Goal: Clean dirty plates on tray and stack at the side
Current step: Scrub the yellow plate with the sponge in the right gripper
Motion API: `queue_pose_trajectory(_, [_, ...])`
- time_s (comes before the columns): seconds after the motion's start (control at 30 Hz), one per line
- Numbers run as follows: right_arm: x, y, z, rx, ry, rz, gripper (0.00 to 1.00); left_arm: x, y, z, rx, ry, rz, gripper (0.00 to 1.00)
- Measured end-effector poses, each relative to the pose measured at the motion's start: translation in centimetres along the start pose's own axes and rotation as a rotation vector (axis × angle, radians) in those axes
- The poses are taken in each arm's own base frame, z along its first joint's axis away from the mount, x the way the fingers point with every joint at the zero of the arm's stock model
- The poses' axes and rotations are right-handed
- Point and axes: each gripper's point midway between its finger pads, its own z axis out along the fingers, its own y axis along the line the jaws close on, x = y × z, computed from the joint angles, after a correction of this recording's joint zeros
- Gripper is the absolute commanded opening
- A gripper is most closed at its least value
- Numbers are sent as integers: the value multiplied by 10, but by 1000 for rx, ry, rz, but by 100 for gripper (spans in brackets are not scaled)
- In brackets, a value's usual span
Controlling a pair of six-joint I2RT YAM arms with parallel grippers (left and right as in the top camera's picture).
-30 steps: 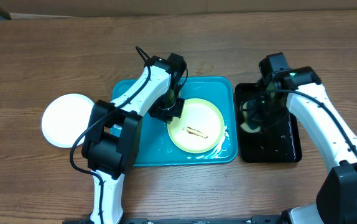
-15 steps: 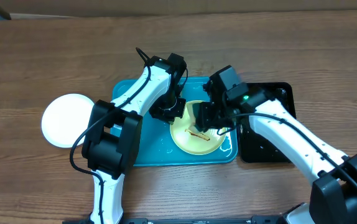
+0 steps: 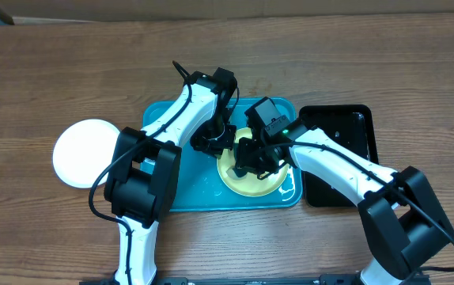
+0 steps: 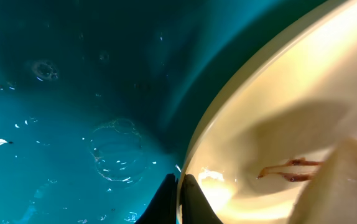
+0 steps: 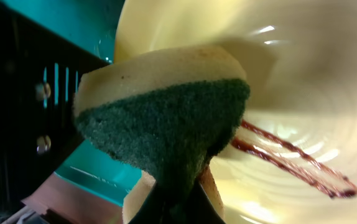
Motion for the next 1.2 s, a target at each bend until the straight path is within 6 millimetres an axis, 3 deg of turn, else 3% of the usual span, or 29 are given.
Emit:
queue_pose_trajectory(0.27, [-5, 6, 1, -21, -21, 10, 4, 0, 0, 0, 0, 0, -3, 4])
queue_pose_trajectory(0.43, [-2, 5, 13, -13, -5, 17, 4, 0, 0, 0, 0, 0, -4, 4])
queue_pose_trajectory(0.77, [1, -6, 26, 33, 12, 56, 4, 0, 0, 0, 0, 0, -4, 4])
queue_pose_trajectory(0.9, [10, -28, 29, 131, 43, 91, 4, 2, 0, 0, 4, 7, -5, 4])
queue_pose_trajectory(1.2, [13, -75, 8, 324, 57, 183, 4, 3, -6, 1, 34, 15, -19, 4])
